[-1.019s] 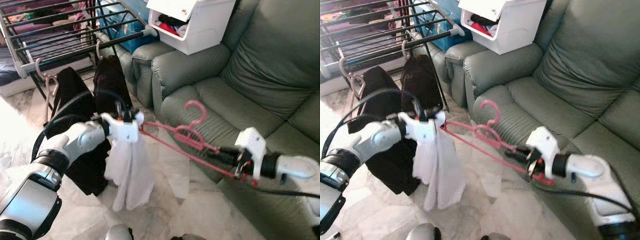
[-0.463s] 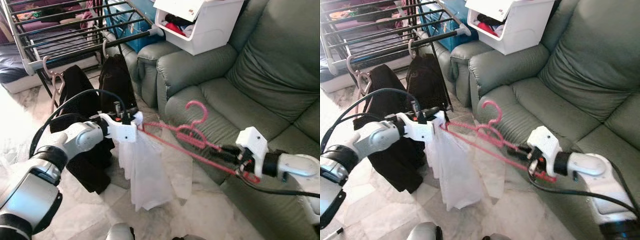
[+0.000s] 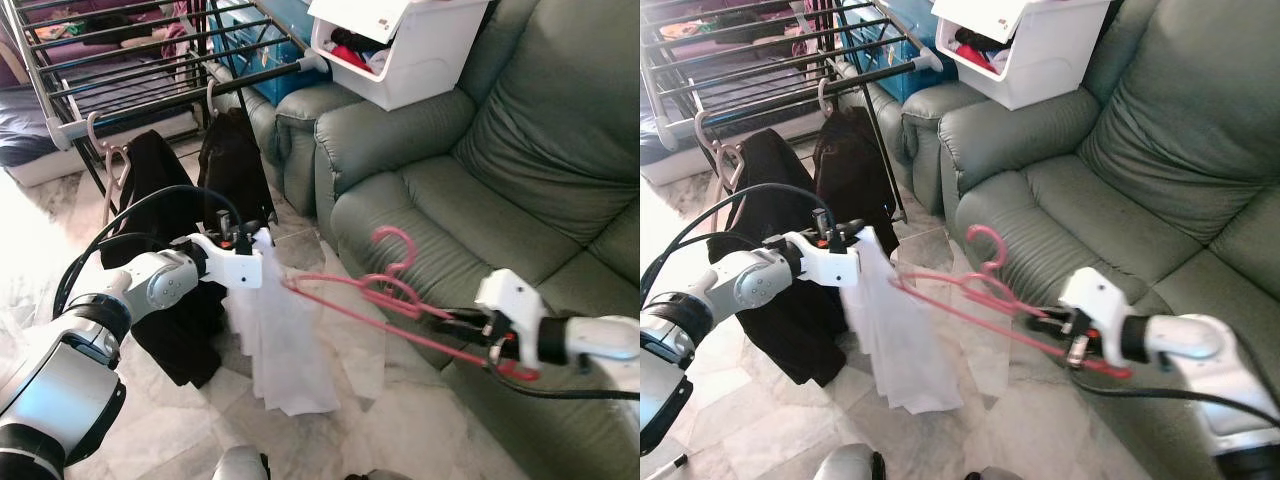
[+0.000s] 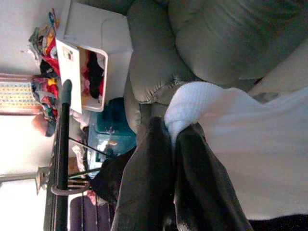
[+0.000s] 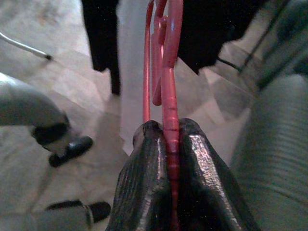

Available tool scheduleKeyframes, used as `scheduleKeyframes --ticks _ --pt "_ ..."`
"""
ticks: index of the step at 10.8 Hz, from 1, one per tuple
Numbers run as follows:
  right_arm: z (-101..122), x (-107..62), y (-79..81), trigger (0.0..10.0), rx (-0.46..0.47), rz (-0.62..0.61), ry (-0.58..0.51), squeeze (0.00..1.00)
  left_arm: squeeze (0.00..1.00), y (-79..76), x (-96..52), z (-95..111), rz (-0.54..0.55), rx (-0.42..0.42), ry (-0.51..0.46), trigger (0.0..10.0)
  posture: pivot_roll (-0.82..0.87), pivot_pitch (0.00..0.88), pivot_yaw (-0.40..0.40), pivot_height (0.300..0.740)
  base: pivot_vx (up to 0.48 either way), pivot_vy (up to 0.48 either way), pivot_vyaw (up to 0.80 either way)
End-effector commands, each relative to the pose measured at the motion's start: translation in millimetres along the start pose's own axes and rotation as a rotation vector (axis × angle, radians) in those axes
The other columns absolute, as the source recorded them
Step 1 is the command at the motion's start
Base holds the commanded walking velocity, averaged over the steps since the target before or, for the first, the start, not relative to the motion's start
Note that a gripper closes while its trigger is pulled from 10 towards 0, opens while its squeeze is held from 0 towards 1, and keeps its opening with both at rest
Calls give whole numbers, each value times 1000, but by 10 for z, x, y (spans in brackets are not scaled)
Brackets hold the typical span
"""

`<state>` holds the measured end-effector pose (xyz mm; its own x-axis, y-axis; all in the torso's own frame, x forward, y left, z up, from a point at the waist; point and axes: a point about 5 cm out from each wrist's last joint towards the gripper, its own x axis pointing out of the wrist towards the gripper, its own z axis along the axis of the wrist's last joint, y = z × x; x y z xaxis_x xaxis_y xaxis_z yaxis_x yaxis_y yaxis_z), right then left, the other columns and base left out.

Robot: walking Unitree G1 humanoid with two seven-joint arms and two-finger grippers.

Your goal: Hang hanger

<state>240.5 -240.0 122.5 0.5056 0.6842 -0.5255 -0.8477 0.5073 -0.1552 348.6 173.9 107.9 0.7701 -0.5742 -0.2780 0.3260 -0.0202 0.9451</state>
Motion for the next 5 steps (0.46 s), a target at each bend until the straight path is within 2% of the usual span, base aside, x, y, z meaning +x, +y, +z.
scheduleKeyframes --ticks 1,3,4,5 --pt "43 -73 -102 10000 -41 -43 3 0 0 121 16 -13 35 33 -1 10000 -75 0 21 740 0 0 0" --pt "166 -40 -253 10000 -102 -157 -63 0 0 41 38 55 16 28 -39 10000 -71 0 23 740 0 0 0" --pt "226 -9 -274 10000 -99 -176 -104 0 0 17 37 67 11 21 -46 10000 -70 0 24 740 0 0 0" --pt "255 51 -216 10000 -73 -140 -137 0 0 17 48 90 16 6 -57 10000 -69 0 22 740 0 0 0"
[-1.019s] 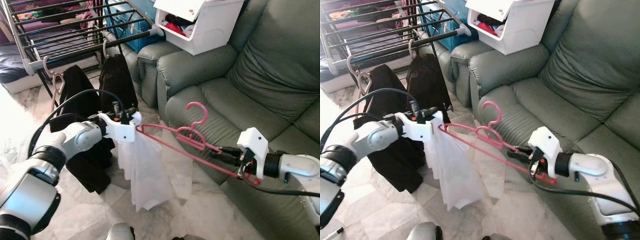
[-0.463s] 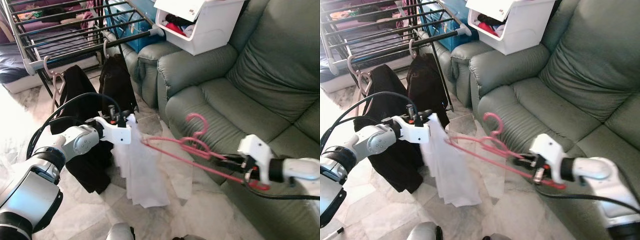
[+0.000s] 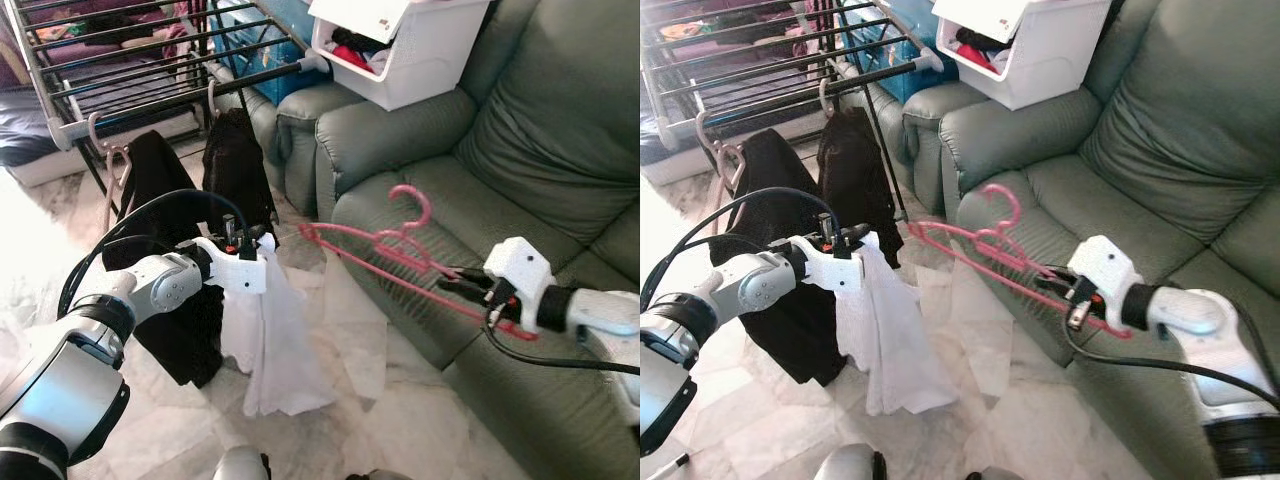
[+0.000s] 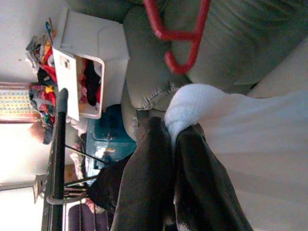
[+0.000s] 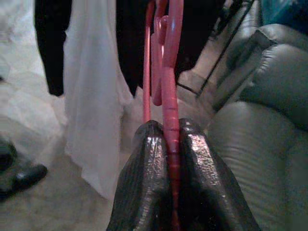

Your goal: Hang hanger

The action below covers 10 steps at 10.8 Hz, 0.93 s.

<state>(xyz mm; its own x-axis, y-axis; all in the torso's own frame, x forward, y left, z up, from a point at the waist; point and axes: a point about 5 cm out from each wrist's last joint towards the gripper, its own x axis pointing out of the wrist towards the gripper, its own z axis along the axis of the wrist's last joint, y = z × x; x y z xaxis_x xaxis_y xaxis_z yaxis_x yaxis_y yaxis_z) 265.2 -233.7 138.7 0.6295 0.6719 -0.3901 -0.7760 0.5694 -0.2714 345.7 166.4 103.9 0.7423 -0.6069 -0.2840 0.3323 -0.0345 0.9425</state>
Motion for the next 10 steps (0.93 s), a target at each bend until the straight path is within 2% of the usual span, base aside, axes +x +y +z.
scheduleKeyframes --ticks 1,2,3,8,10 --pt "41 -3 11 10000 -4 16 -16 0 0 70 27 33 37 -4 -22 10000 -69 0 22 740 0 0 0" --pt "1 21 116 10000 35 89 -10 0 0 111 70 88 67 -20 -45 10000 -66 0 20 740 0 0 0" --pt "-12 17 146 10000 51 113 -7 0 0 157 96 134 85 -33 -73 10000 -66 0 20 740 0 0 0" --pt "-2 -24 173 10000 123 159 -20 0 0 248 145 204 127 -44 -109 10000 -71 0 20 740 0 0 0" --pt "-33 -22 238 10000 175 199 -15 0 0 444 141 217 240 10 -132 10000 -69 0 18 740 0 0 0"
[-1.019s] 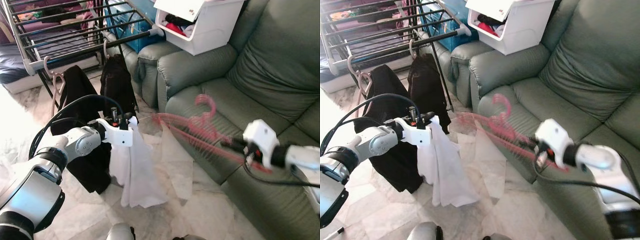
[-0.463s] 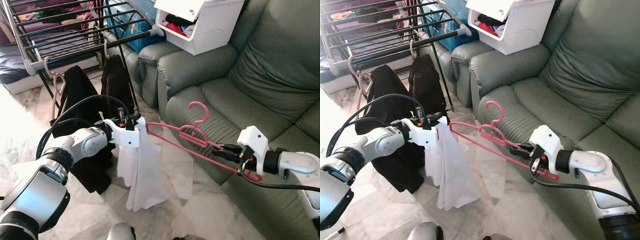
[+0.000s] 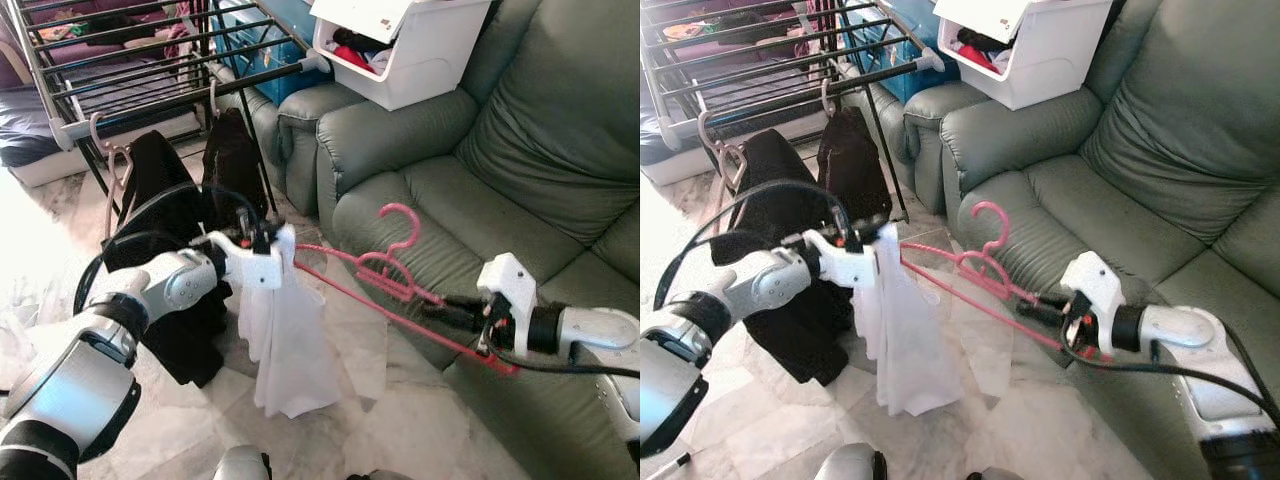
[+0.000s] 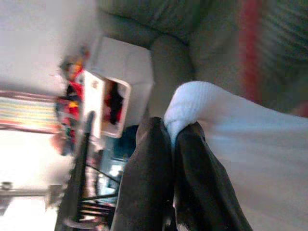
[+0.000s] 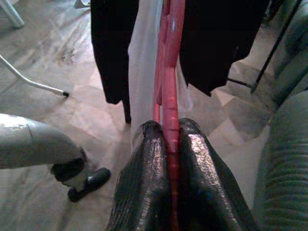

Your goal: Hang hanger

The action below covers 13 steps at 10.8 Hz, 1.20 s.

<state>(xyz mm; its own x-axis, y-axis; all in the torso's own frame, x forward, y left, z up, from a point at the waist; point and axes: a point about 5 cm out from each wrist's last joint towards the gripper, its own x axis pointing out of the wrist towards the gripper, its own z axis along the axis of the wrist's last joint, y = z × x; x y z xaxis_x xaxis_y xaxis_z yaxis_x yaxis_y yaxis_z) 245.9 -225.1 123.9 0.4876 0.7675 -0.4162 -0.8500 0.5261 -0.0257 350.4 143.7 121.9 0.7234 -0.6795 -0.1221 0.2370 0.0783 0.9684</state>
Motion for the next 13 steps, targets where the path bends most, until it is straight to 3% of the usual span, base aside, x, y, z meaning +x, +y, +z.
scheduleKeyframes --ticks 1,3,5,7,9,11,12,13 --pt "22 -3 28 10000 2 31 -4 0 0 358 74 50 141 30 -54 10000 -70 0 18 740 0 0 0" --pt "-80 78 -9 10000 36 -37 -5 0 0 525 114 155 213 16 -128 10000 -69 0 18 740 0 0 0" --pt "-261 208 -115 10000 73 -197 30 0 0 675 118 291 286 -21 -221 10000 -62 0 12 740 0 0 0" --pt "-338 294 -174 10000 151 -288 12 0 0 843 103 348 364 -41 -254 10000 -56 0 7 740 0 0 0" --pt "-438 357 -320 10000 290 -443 -13 0 0 1007 126 511 422 -59 -332 10000 -54 0 5 740 0 0 0" --pt "-476 399 -412 10000 390 -544 -36 0 0 1025 173 754 436 -99 -427 10000 -53 0 4 740 0 0 0" --pt "-506 392 -552 10000 500 -690 -74 0 0 986 191 933 413 -189 -492 10000 -51 0 1 740 0 0 0" --pt "-487 363 -638 10000 543 -777 -117 0 0 924 208 1022 351 -284 -514 10000 -49 0 0 740 0 0 0"
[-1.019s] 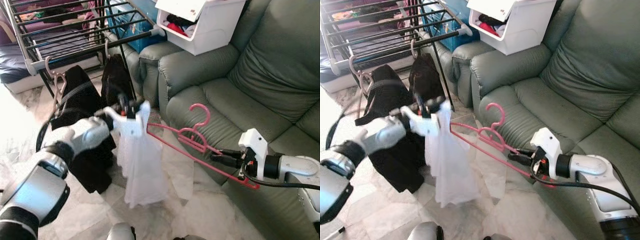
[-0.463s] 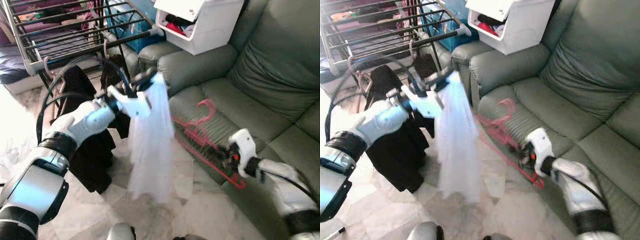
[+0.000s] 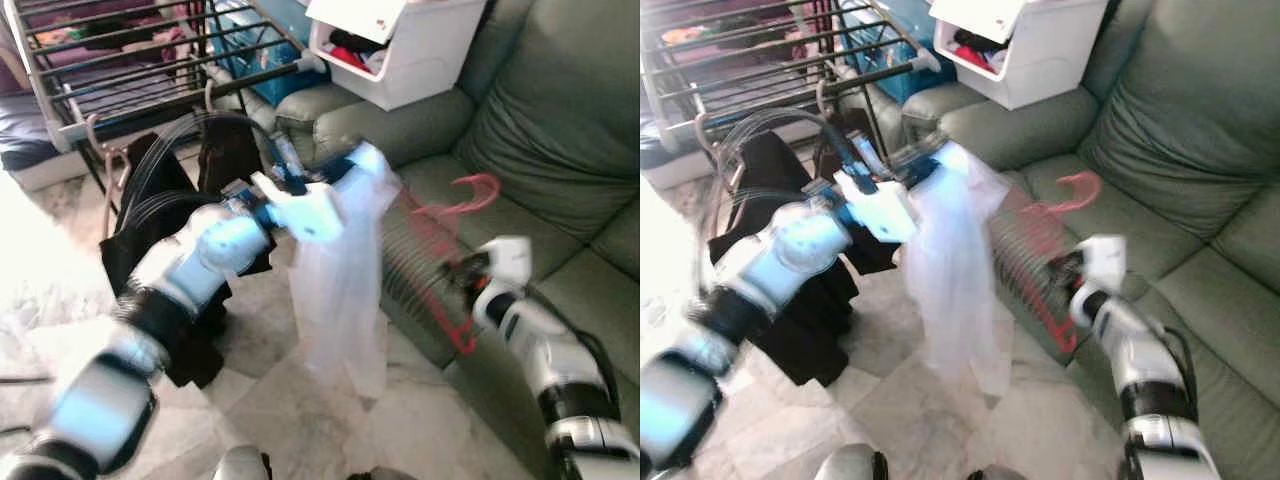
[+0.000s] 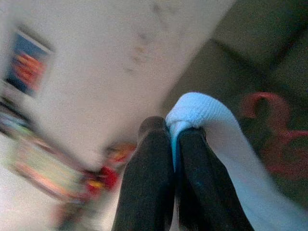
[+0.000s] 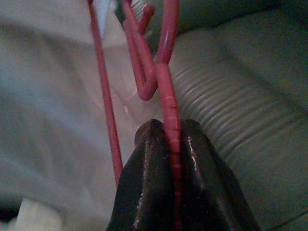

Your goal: Hang hanger

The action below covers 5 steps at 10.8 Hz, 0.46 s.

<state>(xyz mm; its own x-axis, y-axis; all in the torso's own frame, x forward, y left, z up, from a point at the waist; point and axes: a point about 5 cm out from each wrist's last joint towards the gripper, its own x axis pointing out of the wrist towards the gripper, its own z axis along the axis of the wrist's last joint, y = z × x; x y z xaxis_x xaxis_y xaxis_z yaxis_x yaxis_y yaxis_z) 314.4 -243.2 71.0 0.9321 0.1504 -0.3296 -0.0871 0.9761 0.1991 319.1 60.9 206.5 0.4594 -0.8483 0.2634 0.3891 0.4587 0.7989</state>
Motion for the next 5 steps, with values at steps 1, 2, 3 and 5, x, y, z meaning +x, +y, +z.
scheduleKeyframes --ticks 1,2,3,5 --pt "68 -15 -150 10000 62 -127 -42 0 0 1 67 156 -35 -91 -59 10000 -44 0 -2 740 0 0 0" --pt "255 23 -211 10000 175 -216 -153 0 0 -162 8 151 -99 -229 -22 10000 -42 0 -2 740 0 0 0" --pt "447 62 -234 10000 235 -273 -248 0 0 -310 -107 116 -172 -300 31 10000 -42 0 -2 740 0 0 0" --pt "778 51 -318 10000 384 -405 -418 0 0 -550 -318 66 -244 -450 143 10000 -38 0 1 740 0 0 0"
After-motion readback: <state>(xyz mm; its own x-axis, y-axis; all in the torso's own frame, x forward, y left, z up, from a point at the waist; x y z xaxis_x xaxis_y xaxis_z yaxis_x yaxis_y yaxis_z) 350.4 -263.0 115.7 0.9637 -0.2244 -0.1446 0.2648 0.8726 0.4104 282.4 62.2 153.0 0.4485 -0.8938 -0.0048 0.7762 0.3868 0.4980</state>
